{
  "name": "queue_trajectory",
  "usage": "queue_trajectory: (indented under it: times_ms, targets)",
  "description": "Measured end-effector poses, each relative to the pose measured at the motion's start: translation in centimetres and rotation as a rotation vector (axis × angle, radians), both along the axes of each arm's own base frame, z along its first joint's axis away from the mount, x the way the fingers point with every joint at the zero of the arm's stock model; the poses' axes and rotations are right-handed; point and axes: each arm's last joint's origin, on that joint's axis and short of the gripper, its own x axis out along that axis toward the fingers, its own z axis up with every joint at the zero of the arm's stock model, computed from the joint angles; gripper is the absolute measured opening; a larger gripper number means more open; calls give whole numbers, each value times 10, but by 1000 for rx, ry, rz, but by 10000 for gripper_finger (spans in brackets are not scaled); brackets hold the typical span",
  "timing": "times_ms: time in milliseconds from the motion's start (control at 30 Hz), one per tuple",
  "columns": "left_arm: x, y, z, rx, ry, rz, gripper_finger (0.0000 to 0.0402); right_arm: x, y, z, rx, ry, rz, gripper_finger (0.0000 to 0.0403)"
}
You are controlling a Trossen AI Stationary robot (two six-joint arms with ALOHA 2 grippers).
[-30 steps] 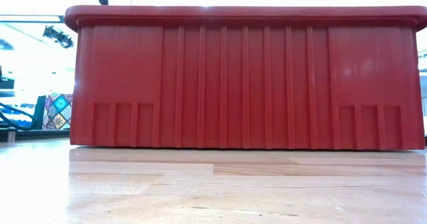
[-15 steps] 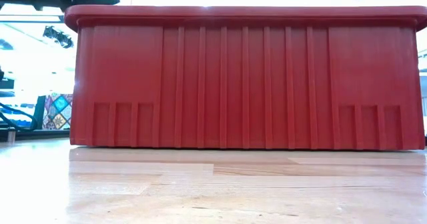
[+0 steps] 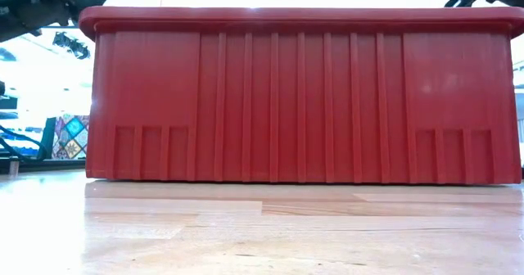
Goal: Pick and place slides into bin
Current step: Return to Home Position
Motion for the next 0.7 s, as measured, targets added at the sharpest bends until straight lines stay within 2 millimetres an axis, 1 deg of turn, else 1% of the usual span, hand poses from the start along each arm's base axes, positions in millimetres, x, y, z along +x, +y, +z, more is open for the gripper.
queue_trajectory:
  times_ms: [133, 233, 300, 433, 700]
  targets:
    - [1, 0, -2, 10, 18, 1, 78, 9, -1, -25, 46, -5, -14, 28]
    - [1, -1, -2, 65, 25, -4, 74, 11, 0, -38, 68, -66, 0, 28]
    - [2, -1, -3, 77, 33, -8, 71, 13, 0, -40, 66, -20, 6, 27]
    - [2, -1, -5, 79, 49, -8, 69, 13, 0, -38, 62, -31, 8, 27]
    - [4, -2, -9, 85, 97, -10, 79, 17, 0, -47, -58, 64, -43, 29]
